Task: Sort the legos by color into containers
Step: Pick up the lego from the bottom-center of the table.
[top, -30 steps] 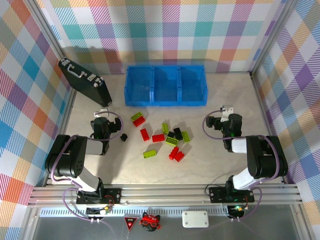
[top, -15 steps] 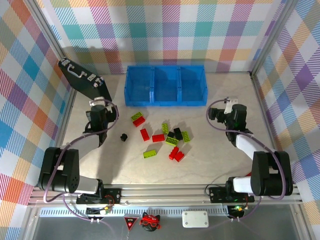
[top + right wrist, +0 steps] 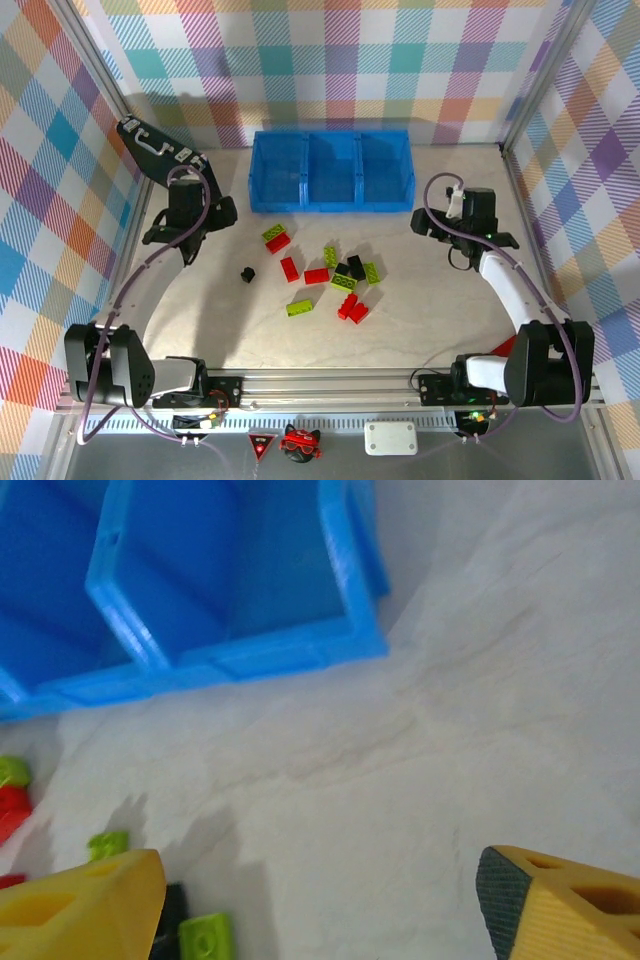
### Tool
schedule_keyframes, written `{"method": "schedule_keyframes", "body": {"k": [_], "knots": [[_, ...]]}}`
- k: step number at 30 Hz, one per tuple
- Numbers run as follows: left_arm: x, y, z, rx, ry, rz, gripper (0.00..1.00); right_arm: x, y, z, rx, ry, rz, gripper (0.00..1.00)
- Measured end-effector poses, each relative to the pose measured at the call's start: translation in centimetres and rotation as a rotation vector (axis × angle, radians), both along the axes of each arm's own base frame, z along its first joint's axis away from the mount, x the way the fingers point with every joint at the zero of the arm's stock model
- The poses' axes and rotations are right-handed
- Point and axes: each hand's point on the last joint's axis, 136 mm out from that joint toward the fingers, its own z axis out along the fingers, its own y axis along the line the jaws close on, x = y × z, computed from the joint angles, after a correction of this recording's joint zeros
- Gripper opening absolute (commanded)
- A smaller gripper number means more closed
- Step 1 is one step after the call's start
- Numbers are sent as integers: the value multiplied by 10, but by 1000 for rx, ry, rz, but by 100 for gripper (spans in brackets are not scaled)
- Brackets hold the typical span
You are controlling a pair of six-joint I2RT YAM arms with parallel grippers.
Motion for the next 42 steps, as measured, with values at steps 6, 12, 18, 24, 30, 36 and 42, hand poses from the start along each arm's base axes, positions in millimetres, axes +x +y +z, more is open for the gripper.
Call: {"method": "schedule_keyframes", "body": {"k": [6, 12, 18, 24, 30, 36, 42], "knots": [[-15, -14, 13, -31, 81, -89, 100, -24, 32, 0, 15, 115, 89, 74], [-31, -21, -14, -29, 146, -154, 100, -52, 66, -13, -10, 236, 196, 73], [-33, -24, -22, -39, 161, -172, 100, -84, 94, -22, -41, 329, 282, 71], [-30, -28, -25, -55, 165, -187, 100, -115, 116, -30, -74, 396, 360, 71], [-30, -30, -24, -62, 163, -195, 100, -145, 129, -46, -119, 459, 422, 70], [-30, -29, -23, -52, 159, -200, 100, -170, 132, -67, -144, 532, 442, 68], [-30, -29, -23, -49, 159, -202, 100, -183, 144, -86, -189, 576, 478, 67]]}}
